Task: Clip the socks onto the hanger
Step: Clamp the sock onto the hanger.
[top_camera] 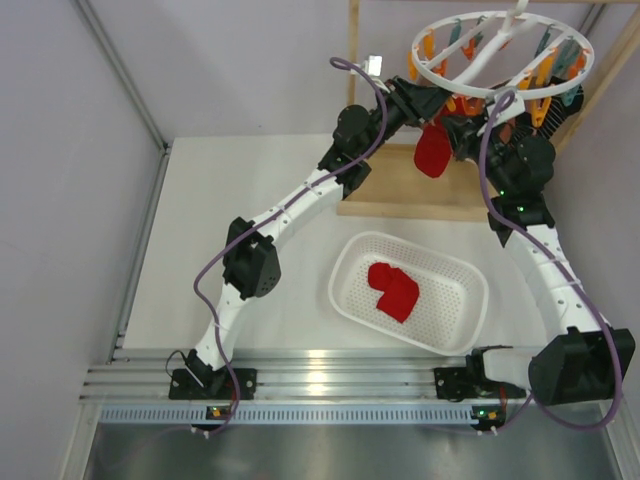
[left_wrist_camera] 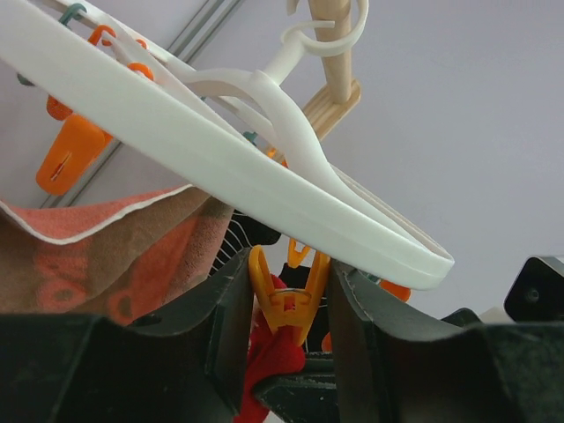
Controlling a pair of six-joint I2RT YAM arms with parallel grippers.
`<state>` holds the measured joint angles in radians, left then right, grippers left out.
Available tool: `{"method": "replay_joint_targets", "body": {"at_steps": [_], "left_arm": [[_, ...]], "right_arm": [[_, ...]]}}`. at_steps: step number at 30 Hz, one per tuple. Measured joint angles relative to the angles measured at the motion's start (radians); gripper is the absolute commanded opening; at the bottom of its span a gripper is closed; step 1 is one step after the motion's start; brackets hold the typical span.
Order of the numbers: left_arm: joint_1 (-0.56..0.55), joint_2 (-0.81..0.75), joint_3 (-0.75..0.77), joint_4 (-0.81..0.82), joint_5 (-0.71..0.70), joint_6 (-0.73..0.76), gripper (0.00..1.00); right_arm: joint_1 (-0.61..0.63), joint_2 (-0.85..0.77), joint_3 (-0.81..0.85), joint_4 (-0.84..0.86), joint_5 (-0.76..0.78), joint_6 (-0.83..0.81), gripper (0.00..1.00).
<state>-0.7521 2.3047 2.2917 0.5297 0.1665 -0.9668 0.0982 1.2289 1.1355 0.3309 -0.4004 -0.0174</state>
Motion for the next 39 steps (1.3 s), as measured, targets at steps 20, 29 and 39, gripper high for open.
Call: {"method": "replay_joint_targets", "body": {"at_steps": [20,29,39], "left_arm": [[0.028,-0.067,-0.101,-0.013,0.033,-0.006,0.94],[0.050,-0.208,-0.326,0.001,0.101,0.030,0.89],[0.074,-0.219,-0.338,-0.011,0.085,0.134,0.74]], "right_arm": [[-0.027,0.011,0.050,0.018,0.040,-0.002,0.00],[-0.087,-0.048,0.048,-0.018,0.026,-0.010,0.00],[-0.201,-0.096,0.029,-0.102,-0.027,-0.018,0.00]]}}
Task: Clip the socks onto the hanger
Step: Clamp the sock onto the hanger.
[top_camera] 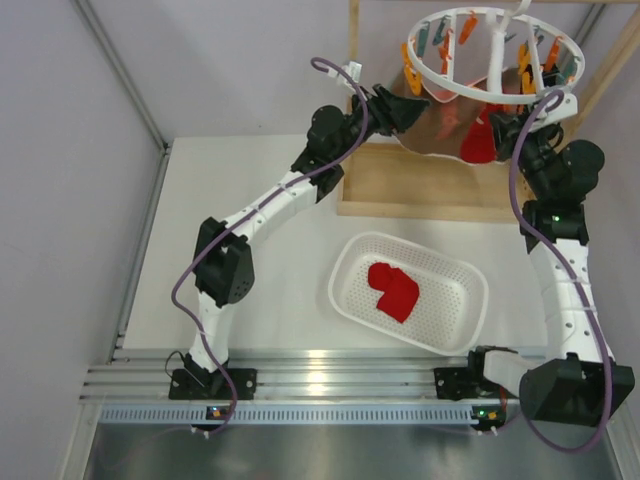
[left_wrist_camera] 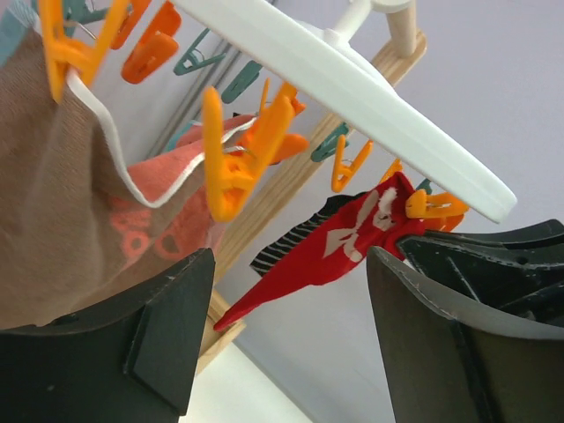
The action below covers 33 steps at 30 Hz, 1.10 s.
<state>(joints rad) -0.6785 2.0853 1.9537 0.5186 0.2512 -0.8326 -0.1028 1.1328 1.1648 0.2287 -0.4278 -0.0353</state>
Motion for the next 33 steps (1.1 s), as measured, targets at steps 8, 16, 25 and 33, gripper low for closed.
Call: {"method": "replay_joint_targets", "body": {"at_steps": [8,16,25,33], "left_arm": [[0.003,0.000,0.004,-0.026,-0.026,0.077,0.74],[0.002,0.001,0.072,-0.020,0.004,0.106,0.77],[-0.003,0.018,0.137,-0.016,-0.015,0.136,0.69],[-0.004,0.055,0.138,-0.022,-0.032,0.160,0.69]], "right_arm": [[-0.059,-0.018,-0.008,-0.045,-0.043,-0.010,0.00],[-0.071,-0.018,-0.012,-0.069,-0.095,-0.010,0.00],[-0.092,-0.018,-0.012,-0.087,-0.136,-0.011,0.00],[-0.125,-0.006,-0.005,-0.116,-0.169,-0.018,0.00]]}}
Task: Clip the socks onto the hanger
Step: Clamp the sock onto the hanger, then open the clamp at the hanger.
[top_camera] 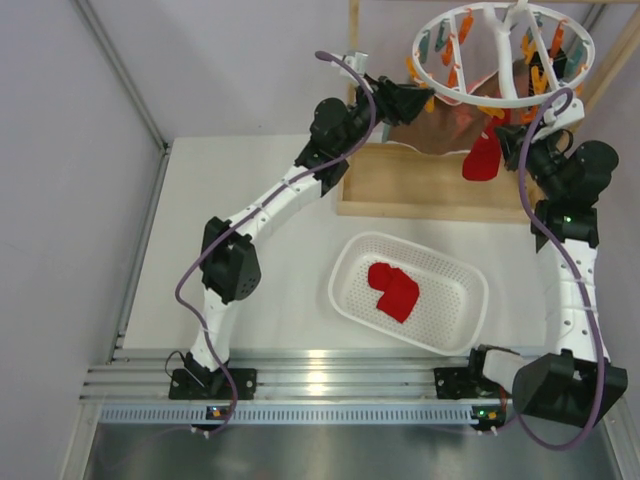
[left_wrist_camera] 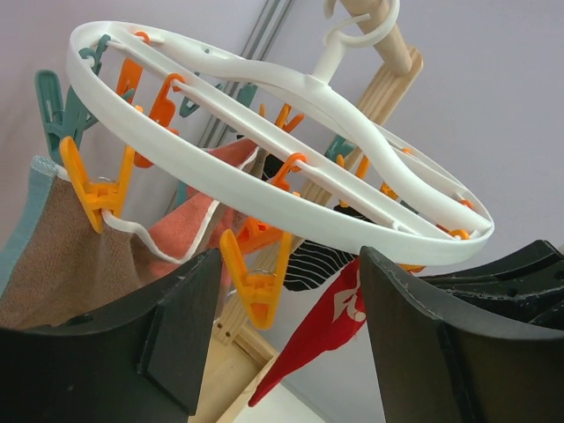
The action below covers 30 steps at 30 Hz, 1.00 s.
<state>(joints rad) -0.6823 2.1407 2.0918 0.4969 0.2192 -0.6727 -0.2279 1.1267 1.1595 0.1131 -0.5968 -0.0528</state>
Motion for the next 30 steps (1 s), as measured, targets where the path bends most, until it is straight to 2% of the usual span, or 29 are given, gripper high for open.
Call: {"method": "replay_joint_targets", "body": {"at_steps": [16,20,23,24,26,28,30], "left_arm": [[-0.008,0.029,0.005,0.030,0.086,0.022,0.65],[-0.019,0.047,0.024,0.035,0.102,0.022,0.59],[-0.024,0.064,0.048,0.043,0.109,0.018,0.51],[-0.026,0.066,0.051,0.047,0.111,0.016,0.45],[-0.029,0.069,0.054,0.053,0.114,0.013,0.37],[-0.032,0.073,0.055,0.063,0.117,0.009,0.30],[-0.035,0.075,0.055,0.072,0.118,0.006,0.29]], "right_arm": [[-0.064,0.042,0.048,-0.047,-0.065,0.001,0.01],[-0.065,0.043,0.053,-0.052,-0.089,0.001,0.02],[-0.066,0.046,0.055,-0.059,-0.101,0.000,0.04],[-0.066,0.048,0.058,-0.067,-0.105,0.000,0.04],[-0.066,0.051,0.066,-0.077,-0.109,0.000,0.11],[-0.067,0.054,0.073,-0.082,-0.108,0.000,0.25],[-0.069,0.055,0.076,-0.089,-0.108,-0.006,0.30]]}}
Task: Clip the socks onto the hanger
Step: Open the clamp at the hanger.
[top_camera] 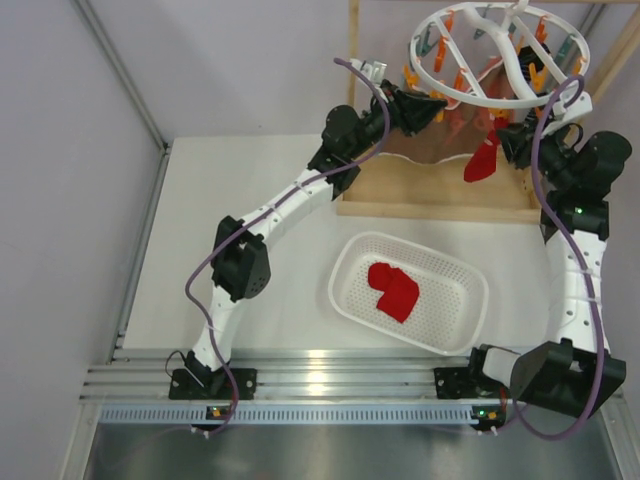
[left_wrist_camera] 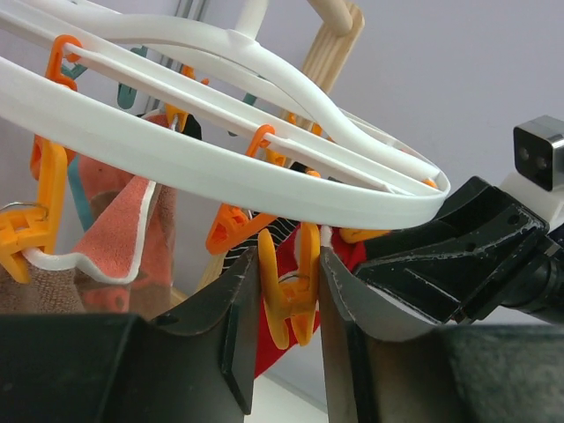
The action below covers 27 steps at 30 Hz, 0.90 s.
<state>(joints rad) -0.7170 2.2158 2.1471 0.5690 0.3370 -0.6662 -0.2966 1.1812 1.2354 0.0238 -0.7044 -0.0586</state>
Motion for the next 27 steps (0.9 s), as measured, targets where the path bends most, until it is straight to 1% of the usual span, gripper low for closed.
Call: {"method": "replay_joint_targets", "body": {"at_steps": [1,3,4,5,7,9,10,12,19,22,25,27], "left_arm": [[-0.003,0.001,0.000,0.002,0.001,-0.002,0.27],[-0.005,0.001,0.000,0.006,0.003,-0.005,0.27],[-0.005,0.001,0.000,0.007,0.003,-0.005,0.26],[-0.006,0.001,0.001,0.007,0.003,-0.008,0.26],[-0.008,0.001,0.003,0.007,0.003,-0.011,0.26],[-0.010,0.001,0.007,0.007,0.003,-0.012,0.26],[-0.012,0.001,0.011,0.007,0.003,-0.013,0.26],[-0.015,0.001,0.015,0.008,0.003,-0.015,0.26],[-0.025,0.001,0.028,0.008,0.003,-0.015,0.26],[-0.026,0.001,0.029,0.007,0.003,-0.015,0.26],[-0.028,0.001,0.029,0.007,0.003,-0.015,0.26],[-0.029,0.001,0.029,0.007,0.003,-0.015,0.26]], "right_arm": [[0.000,0.000,0.004,-0.010,0.000,-0.001,0.38],[0.000,0.000,0.008,-0.028,-0.002,0.002,0.46],[0.000,0.000,0.011,-0.037,-0.003,0.003,0.54],[0.000,-0.003,0.011,-0.048,-0.007,0.005,0.58],[-0.001,-0.010,0.011,-0.083,-0.021,0.007,0.61],[-0.001,-0.023,0.011,-0.119,-0.051,0.010,0.59],[-0.001,-0.032,0.011,-0.133,-0.069,0.016,0.54],[-0.001,-0.053,0.010,-0.148,-0.121,0.043,0.50],[0.022,-0.124,0.009,-0.062,-0.257,0.233,0.42],[0.056,-0.123,0.010,-0.040,-0.266,0.272,0.38],[0.105,-0.108,0.010,-0.038,-0.262,0.278,0.39],[0.163,-0.094,0.010,-0.039,-0.227,0.268,0.39]]}}
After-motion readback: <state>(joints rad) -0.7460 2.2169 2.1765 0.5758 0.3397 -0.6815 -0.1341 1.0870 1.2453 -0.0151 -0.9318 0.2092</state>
